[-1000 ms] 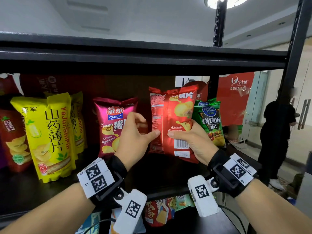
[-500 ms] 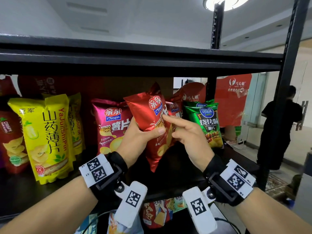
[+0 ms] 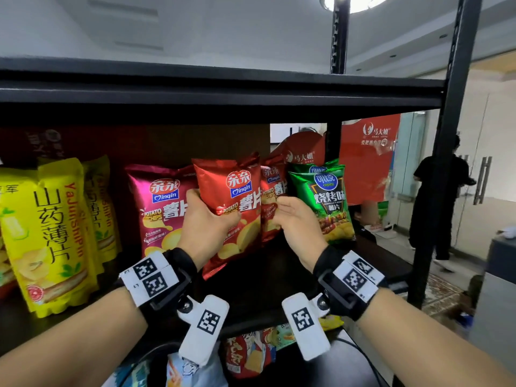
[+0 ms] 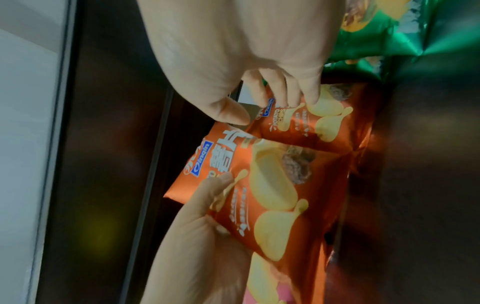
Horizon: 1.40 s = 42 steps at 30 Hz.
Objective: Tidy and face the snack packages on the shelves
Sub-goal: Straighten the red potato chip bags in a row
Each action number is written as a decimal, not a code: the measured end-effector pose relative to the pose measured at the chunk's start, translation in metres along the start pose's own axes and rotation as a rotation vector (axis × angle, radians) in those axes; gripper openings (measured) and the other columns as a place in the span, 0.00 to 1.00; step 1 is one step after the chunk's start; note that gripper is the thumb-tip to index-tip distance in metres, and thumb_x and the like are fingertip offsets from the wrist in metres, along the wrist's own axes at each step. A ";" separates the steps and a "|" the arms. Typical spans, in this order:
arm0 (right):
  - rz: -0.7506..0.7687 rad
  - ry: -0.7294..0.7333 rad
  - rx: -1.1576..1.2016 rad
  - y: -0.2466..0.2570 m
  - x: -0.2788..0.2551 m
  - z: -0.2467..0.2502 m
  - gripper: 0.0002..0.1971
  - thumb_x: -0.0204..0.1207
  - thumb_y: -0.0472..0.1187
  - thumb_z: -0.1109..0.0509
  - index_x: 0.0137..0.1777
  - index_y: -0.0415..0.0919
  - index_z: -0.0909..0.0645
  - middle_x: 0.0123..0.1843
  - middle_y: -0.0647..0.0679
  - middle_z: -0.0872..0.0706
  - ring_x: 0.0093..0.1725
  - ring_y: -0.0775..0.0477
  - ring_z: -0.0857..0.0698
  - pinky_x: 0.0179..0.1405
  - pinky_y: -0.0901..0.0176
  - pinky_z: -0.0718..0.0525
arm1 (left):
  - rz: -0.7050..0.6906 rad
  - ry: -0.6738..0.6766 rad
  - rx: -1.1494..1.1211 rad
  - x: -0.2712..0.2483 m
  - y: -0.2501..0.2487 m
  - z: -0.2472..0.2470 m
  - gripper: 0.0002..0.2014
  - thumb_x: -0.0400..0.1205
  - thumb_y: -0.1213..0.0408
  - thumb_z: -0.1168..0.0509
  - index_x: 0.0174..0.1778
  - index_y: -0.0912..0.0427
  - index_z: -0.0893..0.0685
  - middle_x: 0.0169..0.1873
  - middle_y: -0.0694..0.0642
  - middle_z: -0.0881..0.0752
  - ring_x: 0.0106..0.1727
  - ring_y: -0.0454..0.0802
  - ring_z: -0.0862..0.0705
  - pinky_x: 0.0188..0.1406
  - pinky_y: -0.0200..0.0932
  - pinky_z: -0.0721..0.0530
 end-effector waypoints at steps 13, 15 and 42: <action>-0.216 0.087 -0.193 -0.030 0.073 0.003 0.30 0.70 0.37 0.20 0.69 0.32 0.28 0.62 0.40 0.14 0.62 0.40 0.14 0.68 0.41 0.18 | 0.143 0.051 0.126 0.023 0.027 -0.010 0.24 0.79 0.65 0.25 0.61 0.54 0.33 0.50 0.50 0.15 0.41 0.44 0.10 0.28 0.35 0.13; -0.241 0.110 -0.182 -0.033 0.079 -0.002 0.29 0.70 0.34 0.20 0.68 0.33 0.27 0.62 0.39 0.13 0.62 0.38 0.13 0.66 0.40 0.16 | 0.164 0.052 0.139 0.022 0.027 -0.009 0.24 0.79 0.65 0.25 0.61 0.54 0.33 0.47 0.47 0.17 0.39 0.42 0.12 0.24 0.31 0.16; -0.149 0.140 -0.108 -0.044 0.099 -0.018 0.17 0.67 0.33 0.18 0.56 0.32 0.12 0.54 0.37 0.08 0.55 0.38 0.09 0.65 0.39 0.14 | 0.222 0.052 0.177 0.017 0.035 -0.018 0.39 0.69 0.70 0.16 0.65 0.58 0.38 0.51 0.52 0.18 0.50 0.46 0.16 0.54 0.49 0.14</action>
Point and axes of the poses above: each hand's wrist, its own x-axis towards the middle knuckle, its own z-axis out of the back of the hand, y = z × x, the point moved 9 cm from there along x, towards the middle knuckle
